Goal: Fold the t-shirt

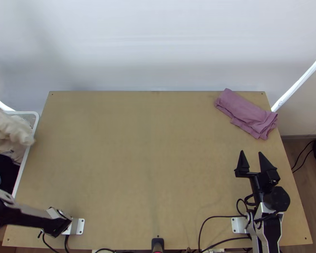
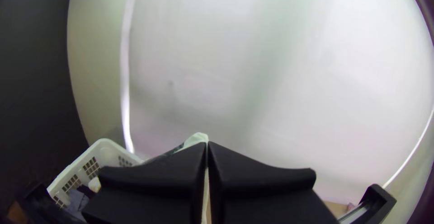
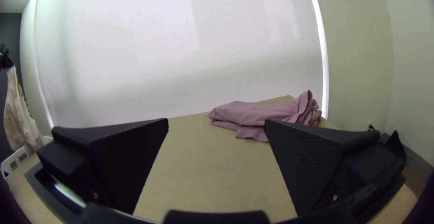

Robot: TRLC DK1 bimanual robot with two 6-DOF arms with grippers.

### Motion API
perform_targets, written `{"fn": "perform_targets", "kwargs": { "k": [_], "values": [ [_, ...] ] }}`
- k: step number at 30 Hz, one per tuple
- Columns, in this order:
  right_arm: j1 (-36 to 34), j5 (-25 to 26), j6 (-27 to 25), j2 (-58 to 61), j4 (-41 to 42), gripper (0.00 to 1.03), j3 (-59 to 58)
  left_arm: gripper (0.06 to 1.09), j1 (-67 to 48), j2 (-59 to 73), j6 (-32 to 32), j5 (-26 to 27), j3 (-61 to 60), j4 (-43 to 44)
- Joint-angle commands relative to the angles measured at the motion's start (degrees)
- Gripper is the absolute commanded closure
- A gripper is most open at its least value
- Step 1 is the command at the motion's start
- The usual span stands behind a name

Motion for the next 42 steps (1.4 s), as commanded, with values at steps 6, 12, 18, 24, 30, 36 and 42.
{"fn": "perform_targets", "kwargs": {
  "k": [6,12,18,24,30,36,42],
  "values": [
    [-0.13,0.4,0.6,-0.45,-0.68,0.04,-0.42,1.05,-23.97,-13.5,-3.86,-8.17,-7.33,0.07],
    [-0.13,0.4,0.6,-0.45,-0.68,0.04,-0.42,1.05,-53.32,-17.19,-5.18,-28.21,-15.85,0.33],
    [-0.13,0.4,0.6,-0.45,-0.68,0.04,-0.42,1.05,-73.27,-16.49,-9.31,-38.49,-25.52,4.99],
    [-0.13,0.4,0.6,-0.45,-0.68,0.04,-0.42,1.05,-85.32,-10.25,-12.48,-42.62,-31.85,10.35],
    [-0.13,0.4,0.6,-0.45,-0.68,0.04,-0.42,1.05,-96.57,-1.02,-14.32,-45.7,-31.67,16.33],
    [-0.13,0.4,0.6,-0.45,-0.68,0.04,-0.42,1.05,-104.21,10.93,-15.38,-46.75,-24.11,18.79],
    [-0.13,0.4,0.6,-0.45,-0.68,0.04,-0.42,1.05,-109.22,22.97,-17.93,-46.84,-10.58,18.79]
  ]
}}
